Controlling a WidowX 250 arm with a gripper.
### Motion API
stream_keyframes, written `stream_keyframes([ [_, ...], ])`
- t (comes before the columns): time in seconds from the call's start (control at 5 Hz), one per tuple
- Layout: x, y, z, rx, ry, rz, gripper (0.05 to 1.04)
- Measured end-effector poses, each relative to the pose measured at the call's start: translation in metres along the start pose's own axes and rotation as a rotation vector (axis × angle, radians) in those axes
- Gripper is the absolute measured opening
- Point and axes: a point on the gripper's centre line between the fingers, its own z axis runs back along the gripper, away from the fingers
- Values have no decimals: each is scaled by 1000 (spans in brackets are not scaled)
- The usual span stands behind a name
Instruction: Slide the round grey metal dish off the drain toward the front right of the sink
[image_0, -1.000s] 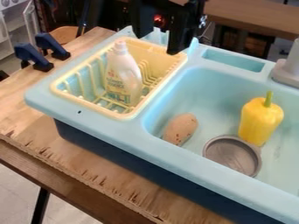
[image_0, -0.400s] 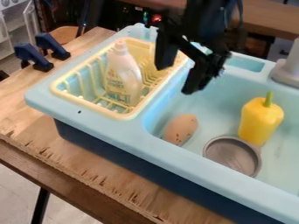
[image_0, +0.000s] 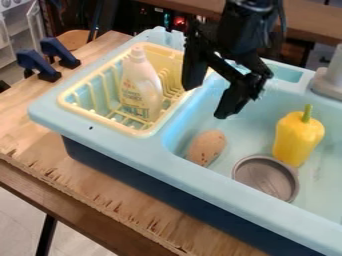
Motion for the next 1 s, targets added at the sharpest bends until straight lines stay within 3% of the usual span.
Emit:
stream_keyframes([
  [0.4,-8,-11,-16,16,41,-9,1011],
  [1.0,-3,-18,-39,4,59,-66,1011],
])
